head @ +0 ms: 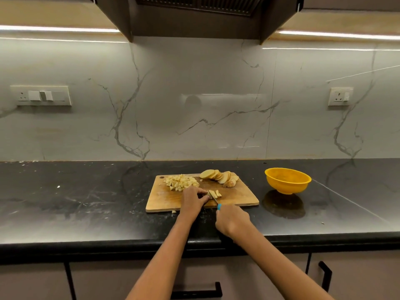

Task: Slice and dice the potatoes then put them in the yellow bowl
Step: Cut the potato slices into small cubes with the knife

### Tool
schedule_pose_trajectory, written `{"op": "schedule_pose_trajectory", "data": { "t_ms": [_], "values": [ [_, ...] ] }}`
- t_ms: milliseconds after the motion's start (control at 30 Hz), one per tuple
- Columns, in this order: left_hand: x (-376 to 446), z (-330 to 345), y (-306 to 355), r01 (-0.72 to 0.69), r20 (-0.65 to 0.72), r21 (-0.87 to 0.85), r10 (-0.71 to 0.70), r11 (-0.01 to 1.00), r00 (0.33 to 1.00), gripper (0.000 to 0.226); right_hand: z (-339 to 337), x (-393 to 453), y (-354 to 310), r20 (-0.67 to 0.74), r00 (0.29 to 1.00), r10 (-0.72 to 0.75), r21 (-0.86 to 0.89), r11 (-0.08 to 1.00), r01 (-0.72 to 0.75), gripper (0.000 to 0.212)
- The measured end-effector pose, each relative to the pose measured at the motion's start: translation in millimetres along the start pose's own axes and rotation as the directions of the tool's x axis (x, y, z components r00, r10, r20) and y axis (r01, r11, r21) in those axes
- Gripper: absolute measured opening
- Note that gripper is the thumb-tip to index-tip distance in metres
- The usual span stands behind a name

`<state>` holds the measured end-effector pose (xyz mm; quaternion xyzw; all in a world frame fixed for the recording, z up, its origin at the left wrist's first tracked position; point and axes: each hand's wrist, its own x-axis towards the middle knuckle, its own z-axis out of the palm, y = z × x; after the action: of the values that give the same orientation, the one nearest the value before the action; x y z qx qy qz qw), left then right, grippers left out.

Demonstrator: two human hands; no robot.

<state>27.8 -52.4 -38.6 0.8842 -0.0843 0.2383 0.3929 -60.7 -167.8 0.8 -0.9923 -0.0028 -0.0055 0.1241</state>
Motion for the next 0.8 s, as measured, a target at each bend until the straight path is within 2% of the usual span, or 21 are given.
{"op": "schedule_pose_trajectory", "data": {
  "t_ms": [133, 300, 533, 800],
  "values": [
    [-1, 1, 0, 0.015, -0.017, 0.008, -0.015, 1.000, 1.000, 0.027, 8, -25, 19, -0.075, 0.997, -0.005, -0.040, 0.999, 0.002, 0.034],
    [-3, -2, 2, 0.032, -0.077, -0.017, -0.033, 0.999, 0.996, 0.022, 5, -25, 26, -0.139, 0.990, 0.032, 0.102, 0.995, -0.017, 0.037],
    [-4, -3, 2, 0.005, -0.058, 0.011, -0.005, 1.000, 0.998, 0.019, 4, 1, 7, -0.083, 0.996, 0.020, 0.173, 0.985, -0.005, 0.040],
    [-1, -4, 0, -0.015, -0.030, 0.023, 0.016, 1.000, 0.999, 0.016, 2, 8, -4, -0.042, 0.999, 0.004, 0.070, 0.998, -0.001, 0.035]
  ]
}}
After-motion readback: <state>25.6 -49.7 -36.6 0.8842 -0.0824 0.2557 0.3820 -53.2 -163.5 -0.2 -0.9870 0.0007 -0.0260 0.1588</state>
